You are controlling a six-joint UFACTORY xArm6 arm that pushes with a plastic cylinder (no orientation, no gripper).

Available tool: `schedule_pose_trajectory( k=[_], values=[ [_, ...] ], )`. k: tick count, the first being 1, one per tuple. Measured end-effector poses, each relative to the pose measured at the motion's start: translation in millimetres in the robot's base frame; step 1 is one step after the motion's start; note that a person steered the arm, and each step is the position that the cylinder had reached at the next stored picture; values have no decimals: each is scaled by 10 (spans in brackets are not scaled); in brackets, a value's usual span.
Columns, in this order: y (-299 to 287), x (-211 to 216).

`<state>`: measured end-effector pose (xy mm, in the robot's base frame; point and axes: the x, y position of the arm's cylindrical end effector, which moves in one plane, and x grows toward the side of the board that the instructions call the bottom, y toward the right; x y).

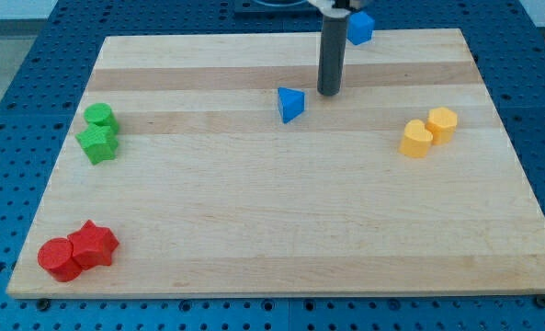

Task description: Push the blue cube towards the top left side of the board

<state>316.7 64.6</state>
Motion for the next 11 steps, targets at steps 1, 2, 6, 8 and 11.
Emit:
schedule_pose_trajectory(
  k=[1,2,6,8,11],
  values=[
    [-432,159],
    [-752,675],
    [1045,-865],
    [1558,-1257],
    [-11,-753]
  ],
)
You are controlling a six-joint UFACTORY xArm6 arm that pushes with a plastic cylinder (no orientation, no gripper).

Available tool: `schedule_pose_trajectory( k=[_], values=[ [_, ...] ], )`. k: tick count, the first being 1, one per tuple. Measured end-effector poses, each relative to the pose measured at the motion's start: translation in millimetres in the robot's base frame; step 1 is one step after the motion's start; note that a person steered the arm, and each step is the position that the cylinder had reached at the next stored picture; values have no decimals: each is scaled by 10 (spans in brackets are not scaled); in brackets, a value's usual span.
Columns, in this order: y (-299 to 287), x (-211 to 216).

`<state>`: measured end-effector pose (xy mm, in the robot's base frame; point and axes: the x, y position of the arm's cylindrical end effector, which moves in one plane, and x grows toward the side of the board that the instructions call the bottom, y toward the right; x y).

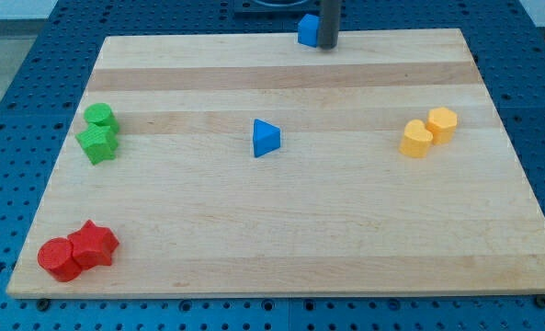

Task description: Push the blue cube towards the top left side of the board

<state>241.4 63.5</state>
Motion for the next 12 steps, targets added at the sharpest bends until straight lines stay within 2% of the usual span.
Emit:
schedule_pose_trajectory(
  k=[1,2,3,4,5,6,7,8,9,10,11,12],
  values=[
    [-117,198],
    [-917,70],
    [-1755,-332],
    [-1748,-500],
    [-1408,-485],
    [-690,-449],
    [-100,22],
    [93,555],
    [309,496],
    [676,-56],
    [661,-491],
    [394,-500]
  ],
)
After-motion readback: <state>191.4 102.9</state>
